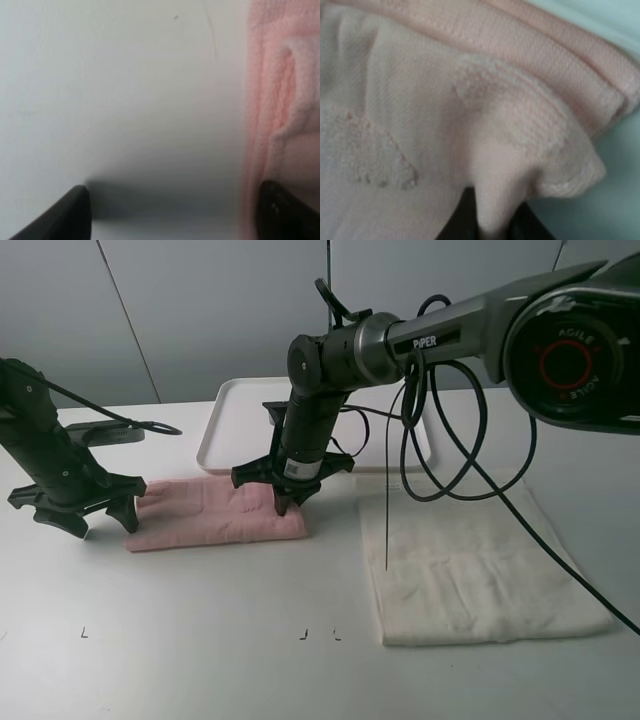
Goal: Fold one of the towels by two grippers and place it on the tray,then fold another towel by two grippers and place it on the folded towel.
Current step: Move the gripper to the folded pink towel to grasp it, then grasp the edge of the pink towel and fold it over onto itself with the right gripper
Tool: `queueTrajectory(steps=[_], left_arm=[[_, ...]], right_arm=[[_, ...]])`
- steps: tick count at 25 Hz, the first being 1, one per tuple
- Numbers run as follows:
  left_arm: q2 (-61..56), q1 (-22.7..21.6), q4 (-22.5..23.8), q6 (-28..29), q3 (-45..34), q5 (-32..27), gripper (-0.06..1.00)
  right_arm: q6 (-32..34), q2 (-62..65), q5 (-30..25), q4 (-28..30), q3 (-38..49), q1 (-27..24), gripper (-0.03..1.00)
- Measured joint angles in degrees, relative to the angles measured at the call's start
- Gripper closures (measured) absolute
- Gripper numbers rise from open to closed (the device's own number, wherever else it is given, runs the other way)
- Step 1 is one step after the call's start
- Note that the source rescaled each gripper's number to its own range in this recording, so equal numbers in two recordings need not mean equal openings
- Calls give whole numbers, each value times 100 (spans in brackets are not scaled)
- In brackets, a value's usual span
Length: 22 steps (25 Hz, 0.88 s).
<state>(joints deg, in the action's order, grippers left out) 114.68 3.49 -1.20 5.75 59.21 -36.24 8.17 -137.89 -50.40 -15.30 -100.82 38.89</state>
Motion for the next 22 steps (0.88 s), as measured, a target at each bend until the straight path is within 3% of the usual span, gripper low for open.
queueTrajectory(steps=[14,22], left_arm=[[0,0,0,0,0,0,7],[0,0,0,0,0,0,7]], right_arm=[[-415,175,-108,-271,25,0,95],[-1042,679,-210,-1383,-16,0,95]])
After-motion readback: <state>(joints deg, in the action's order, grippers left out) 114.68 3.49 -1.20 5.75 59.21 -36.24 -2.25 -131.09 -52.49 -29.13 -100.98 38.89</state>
